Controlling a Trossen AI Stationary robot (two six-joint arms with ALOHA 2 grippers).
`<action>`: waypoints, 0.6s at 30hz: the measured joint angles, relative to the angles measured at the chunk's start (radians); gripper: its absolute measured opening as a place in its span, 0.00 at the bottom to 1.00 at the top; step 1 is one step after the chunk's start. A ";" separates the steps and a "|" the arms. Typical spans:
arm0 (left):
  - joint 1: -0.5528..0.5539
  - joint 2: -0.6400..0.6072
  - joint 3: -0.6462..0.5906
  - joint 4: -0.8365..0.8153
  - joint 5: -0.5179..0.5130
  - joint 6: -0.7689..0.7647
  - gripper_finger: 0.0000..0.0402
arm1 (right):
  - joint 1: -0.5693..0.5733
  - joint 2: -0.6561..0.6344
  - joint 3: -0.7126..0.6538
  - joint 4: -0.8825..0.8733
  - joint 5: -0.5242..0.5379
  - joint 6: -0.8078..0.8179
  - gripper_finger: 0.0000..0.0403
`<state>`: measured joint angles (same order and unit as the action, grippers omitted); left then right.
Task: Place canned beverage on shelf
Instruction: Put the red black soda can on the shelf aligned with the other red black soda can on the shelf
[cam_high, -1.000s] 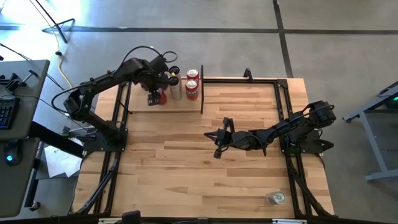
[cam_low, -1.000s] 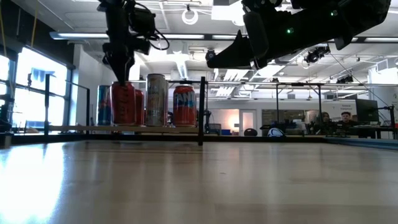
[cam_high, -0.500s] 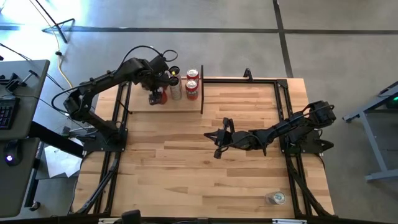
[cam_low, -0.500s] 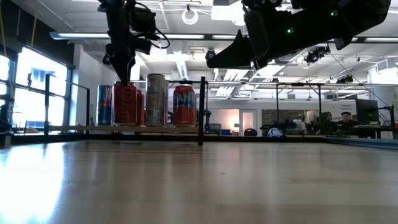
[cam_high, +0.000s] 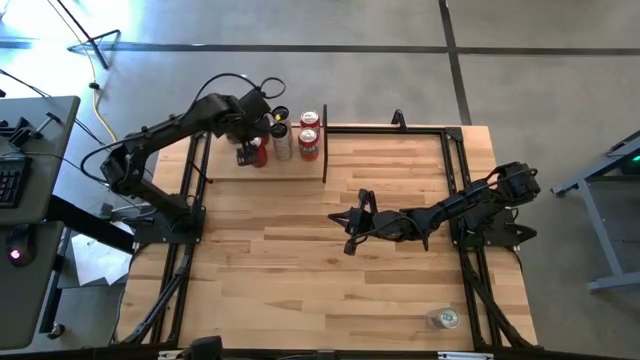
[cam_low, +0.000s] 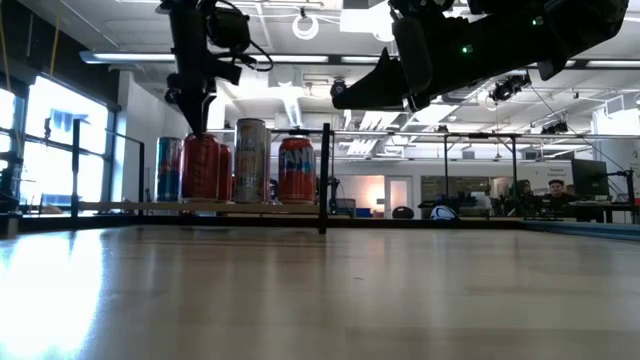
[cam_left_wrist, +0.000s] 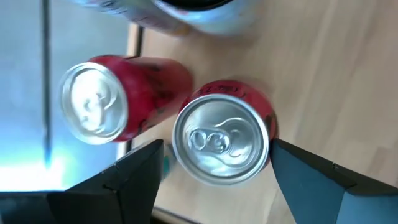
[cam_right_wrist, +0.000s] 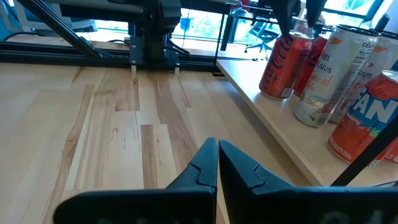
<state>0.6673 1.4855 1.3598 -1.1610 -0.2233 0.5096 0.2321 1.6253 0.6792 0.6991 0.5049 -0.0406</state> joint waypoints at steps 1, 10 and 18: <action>-0.003 -0.005 0.000 0.000 -0.020 0.001 0.70 | 0.000 0.000 0.000 0.000 0.000 0.000 0.00; -0.024 -0.103 0.000 0.001 -0.066 -0.038 0.70 | 0.000 0.000 0.000 -0.004 0.000 0.000 0.00; -0.057 -0.223 -0.064 0.018 0.076 -0.161 0.63 | 0.001 0.000 0.000 -0.007 0.000 0.000 0.00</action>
<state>0.6100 1.2623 1.2955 -1.1427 -0.1472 0.3482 0.2331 1.6253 0.6792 0.6922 0.5049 -0.0410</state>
